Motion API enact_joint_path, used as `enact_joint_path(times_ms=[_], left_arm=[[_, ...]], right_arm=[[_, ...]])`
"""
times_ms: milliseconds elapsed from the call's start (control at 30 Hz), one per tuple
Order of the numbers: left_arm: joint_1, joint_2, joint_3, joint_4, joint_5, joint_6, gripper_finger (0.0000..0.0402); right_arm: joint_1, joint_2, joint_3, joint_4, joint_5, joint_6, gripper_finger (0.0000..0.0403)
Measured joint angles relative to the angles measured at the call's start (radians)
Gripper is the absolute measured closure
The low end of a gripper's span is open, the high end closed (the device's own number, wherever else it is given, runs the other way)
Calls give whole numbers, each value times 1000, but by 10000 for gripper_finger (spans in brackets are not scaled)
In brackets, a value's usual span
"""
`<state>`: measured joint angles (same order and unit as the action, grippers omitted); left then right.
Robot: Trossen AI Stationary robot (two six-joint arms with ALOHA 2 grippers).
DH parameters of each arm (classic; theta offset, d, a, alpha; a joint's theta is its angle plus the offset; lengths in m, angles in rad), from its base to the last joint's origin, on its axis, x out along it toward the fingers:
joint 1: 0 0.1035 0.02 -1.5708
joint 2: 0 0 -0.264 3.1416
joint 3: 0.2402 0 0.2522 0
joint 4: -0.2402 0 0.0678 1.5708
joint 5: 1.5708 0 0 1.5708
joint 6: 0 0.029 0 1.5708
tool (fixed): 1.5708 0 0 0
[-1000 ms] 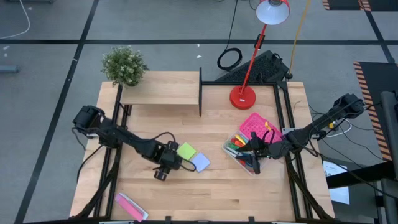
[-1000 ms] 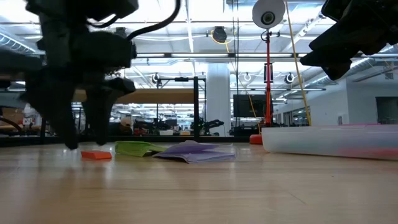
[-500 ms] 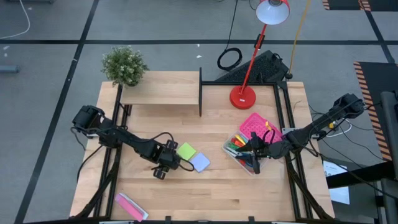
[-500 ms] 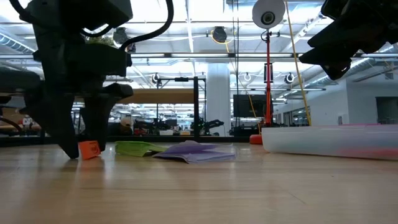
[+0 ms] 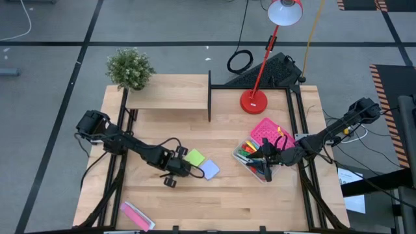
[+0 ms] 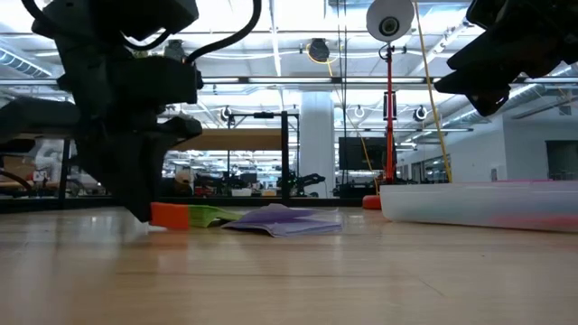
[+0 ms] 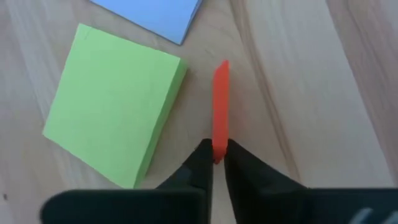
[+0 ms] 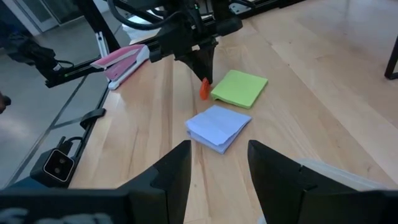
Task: Pack school essentials
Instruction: Put the orange eraser into the pink supply box
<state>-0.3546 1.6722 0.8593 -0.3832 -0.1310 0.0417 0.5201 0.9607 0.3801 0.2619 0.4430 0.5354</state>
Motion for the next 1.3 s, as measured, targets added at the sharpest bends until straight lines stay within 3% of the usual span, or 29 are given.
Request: enact_joint_path(times_ms=[100, 367, 533, 700, 900, 1133, 1300], left_arm=[[-1, 0, 0, 0, 1, -19, 390], [-38, -4, 40, 0, -25, -93, 385], [-67, -5, 158, -7, -130, -25, 391], [-57, -5, 285, -48, -235, 72, 387], [-28, -7, 360, -72, -288, 72, 390], [-35, -7, 361, 3, -311, 61, 394], [-63, -7, 362, 56, -314, 86, 385]], right_arm=[[0, 4, 0, 0, 0, 1, 250], [-1, 85, 0, 49, 80, 3, 250], [1, 202, 11, 195, 131, -119, 250], [48, 334, 148, 206, 158, -384, 250], [144, 500, 332, 201, 407, -687, 246], [145, 618, 447, 227, 442, -717, 240], [119, 681, 495, 267, 418, -745, 260]])
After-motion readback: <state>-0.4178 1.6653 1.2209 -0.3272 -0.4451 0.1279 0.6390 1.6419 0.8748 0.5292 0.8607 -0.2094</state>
